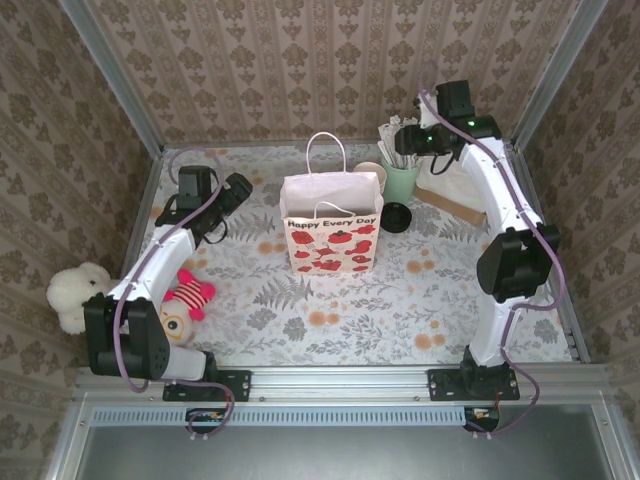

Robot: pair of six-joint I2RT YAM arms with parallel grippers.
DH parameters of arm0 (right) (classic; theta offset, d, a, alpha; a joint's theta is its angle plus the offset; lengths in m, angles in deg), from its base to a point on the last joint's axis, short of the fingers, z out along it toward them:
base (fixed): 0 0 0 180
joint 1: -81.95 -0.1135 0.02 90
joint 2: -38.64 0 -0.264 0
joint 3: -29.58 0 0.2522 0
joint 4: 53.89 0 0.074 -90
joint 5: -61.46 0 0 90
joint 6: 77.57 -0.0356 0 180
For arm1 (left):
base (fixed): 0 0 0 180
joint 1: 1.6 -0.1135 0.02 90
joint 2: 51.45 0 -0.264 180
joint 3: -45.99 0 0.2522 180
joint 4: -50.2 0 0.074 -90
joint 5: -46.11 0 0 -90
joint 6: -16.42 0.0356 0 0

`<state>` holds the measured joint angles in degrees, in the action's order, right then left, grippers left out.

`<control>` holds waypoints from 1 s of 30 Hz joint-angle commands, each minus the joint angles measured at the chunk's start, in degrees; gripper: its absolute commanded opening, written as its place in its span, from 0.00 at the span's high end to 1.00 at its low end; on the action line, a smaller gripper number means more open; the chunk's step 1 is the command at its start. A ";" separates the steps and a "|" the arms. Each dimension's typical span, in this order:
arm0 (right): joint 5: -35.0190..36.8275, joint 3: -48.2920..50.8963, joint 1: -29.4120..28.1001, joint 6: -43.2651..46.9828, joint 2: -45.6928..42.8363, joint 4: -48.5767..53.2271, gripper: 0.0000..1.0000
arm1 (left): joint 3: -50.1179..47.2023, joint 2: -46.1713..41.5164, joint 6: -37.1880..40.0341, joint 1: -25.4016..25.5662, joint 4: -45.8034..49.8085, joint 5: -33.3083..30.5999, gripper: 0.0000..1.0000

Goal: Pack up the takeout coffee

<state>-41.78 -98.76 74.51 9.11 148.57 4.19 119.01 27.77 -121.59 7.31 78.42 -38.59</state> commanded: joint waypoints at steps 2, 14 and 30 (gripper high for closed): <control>-4.69 0.57 -2.36 5.12 -0.93 -7.82 0.44 | 0.02 -0.28 -0.78 -0.28 -0.75 0.23 0.00; 8.30 -2.50 -6.18 10.38 3.64 -10.22 0.50 | -0.52 -0.57 -1.17 -0.33 -0.29 -0.18 0.00; 17.00 -5.66 -8.83 11.64 7.25 -11.23 0.84 | -1.36 -0.82 -2.02 -0.30 -0.85 0.41 0.00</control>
<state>-27.90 -102.33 66.00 20.02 155.52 -5.69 118.09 27.77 -122.92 7.31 78.47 -38.57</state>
